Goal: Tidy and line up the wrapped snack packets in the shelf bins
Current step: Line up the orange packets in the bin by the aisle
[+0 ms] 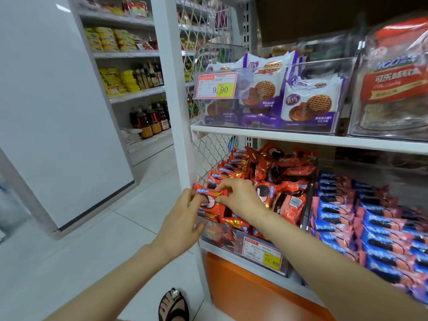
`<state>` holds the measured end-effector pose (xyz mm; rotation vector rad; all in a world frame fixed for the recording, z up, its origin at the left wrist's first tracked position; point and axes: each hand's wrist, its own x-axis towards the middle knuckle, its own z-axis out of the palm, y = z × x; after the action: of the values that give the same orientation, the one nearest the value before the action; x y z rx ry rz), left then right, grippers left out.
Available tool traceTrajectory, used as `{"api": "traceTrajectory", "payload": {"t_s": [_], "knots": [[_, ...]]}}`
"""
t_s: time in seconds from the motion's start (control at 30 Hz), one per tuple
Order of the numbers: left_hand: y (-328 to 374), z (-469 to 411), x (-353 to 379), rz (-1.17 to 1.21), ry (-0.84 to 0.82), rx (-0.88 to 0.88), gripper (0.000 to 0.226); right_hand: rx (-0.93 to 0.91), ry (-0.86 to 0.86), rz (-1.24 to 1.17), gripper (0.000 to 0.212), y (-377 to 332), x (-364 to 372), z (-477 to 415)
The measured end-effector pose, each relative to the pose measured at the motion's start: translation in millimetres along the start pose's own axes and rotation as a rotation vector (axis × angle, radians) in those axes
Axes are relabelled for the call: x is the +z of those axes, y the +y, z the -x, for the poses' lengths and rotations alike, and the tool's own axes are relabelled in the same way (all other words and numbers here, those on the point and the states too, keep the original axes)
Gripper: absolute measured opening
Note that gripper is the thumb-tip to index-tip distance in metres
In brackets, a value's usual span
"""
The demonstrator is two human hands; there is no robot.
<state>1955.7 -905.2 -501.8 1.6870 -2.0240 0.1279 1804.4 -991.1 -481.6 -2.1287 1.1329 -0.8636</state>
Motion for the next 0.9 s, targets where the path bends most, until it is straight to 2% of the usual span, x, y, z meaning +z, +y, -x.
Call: {"api": "traceTrajectory", "payload": {"t_s": [0.1,0.17,0.23,0.37,0.47,0.6,0.73,0.9], "knots": [[0,5,9,0.022,0.029,-0.012,0.041,-0.001,-0.058,-0.039,0.019,-1,-11,-3],[1,5,12,-0.002,0.075,-0.004,0.042,-0.007,0.007,-0.032,0.018,0,-17,-6],[5,5,16,-0.017,0.12,-0.004,0.04,-0.021,0.02,0.063,0.021,4,-17,-10],[13,-2,21,-0.064,0.195,-0.05,0.04,0.004,-0.088,0.227,0.025,8,-14,-12],[16,-8,21,-0.085,0.238,-0.098,0.032,-0.013,-0.056,0.308,0.018,9,-16,-12],[20,-14,22,-0.048,0.24,-0.187,0.031,0.023,0.031,0.271,0.004,15,-24,-15],[23,-16,22,-0.04,0.221,-0.234,0.033,0.035,0.062,0.222,0.013,20,-24,-15],[20,-23,24,-0.035,0.21,-0.266,0.034,0.055,0.101,0.152,0.006,20,-18,-14]]}}
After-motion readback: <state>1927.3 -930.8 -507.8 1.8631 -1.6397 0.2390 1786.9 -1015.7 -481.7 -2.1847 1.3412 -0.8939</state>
